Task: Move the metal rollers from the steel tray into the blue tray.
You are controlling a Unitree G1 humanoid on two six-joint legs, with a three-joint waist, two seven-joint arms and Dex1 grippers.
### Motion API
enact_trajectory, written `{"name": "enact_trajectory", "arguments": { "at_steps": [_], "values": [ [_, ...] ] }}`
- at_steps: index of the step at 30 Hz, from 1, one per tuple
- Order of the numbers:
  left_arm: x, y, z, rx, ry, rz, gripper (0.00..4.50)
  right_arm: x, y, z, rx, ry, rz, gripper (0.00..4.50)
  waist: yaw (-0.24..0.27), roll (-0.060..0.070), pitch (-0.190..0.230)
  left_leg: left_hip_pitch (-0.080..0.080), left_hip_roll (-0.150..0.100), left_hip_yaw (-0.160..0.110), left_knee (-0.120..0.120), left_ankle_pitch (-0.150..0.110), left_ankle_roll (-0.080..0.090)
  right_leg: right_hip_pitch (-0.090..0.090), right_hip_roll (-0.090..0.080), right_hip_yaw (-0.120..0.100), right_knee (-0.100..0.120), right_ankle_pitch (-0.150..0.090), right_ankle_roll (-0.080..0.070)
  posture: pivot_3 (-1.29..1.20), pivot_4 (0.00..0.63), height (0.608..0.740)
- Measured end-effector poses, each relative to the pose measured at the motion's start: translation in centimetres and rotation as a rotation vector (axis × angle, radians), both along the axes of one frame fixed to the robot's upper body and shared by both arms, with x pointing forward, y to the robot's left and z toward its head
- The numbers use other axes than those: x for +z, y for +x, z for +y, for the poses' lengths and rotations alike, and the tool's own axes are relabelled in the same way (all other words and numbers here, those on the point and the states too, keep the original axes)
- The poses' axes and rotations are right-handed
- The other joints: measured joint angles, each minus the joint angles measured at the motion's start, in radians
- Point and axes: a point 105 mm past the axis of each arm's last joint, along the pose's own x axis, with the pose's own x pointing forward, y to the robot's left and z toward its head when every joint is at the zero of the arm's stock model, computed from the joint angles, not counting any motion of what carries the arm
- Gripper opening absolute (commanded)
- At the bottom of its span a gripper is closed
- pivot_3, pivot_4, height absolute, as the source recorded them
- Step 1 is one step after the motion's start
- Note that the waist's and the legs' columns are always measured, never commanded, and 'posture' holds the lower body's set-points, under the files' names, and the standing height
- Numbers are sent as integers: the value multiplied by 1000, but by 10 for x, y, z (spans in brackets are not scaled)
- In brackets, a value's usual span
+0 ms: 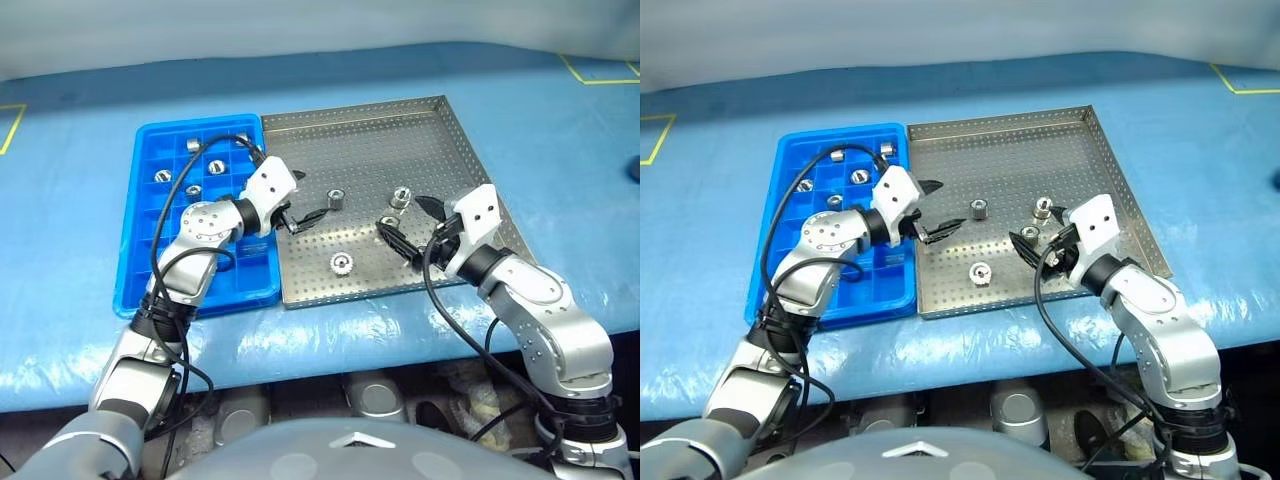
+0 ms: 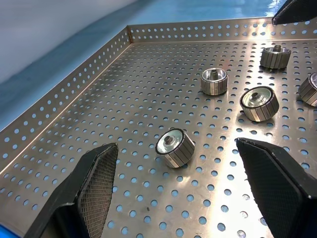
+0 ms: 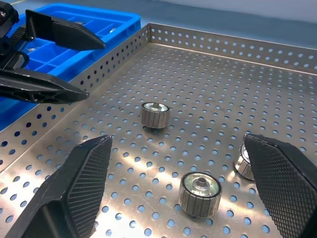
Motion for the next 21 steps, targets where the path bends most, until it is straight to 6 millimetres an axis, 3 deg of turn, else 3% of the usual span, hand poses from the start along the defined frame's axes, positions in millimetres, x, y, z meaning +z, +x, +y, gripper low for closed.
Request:
{"name": "enact_trajectory", "arguments": {
  "at_steps": [11,21],
  "values": [
    [-12,19,0,139,25,40,4185,-2,1,-4,-45,6,0,4481,-3,0,0,0,0,0,2,0,0,0,0,0,0,0,1,-247,150,740],
    [-12,16,1,103,40,58,4185,0,-3,-1,-41,12,-11,4481,-6,0,0,0,0,0,2,0,0,0,0,0,1,0,1,-226,150,740]
  ]
}}
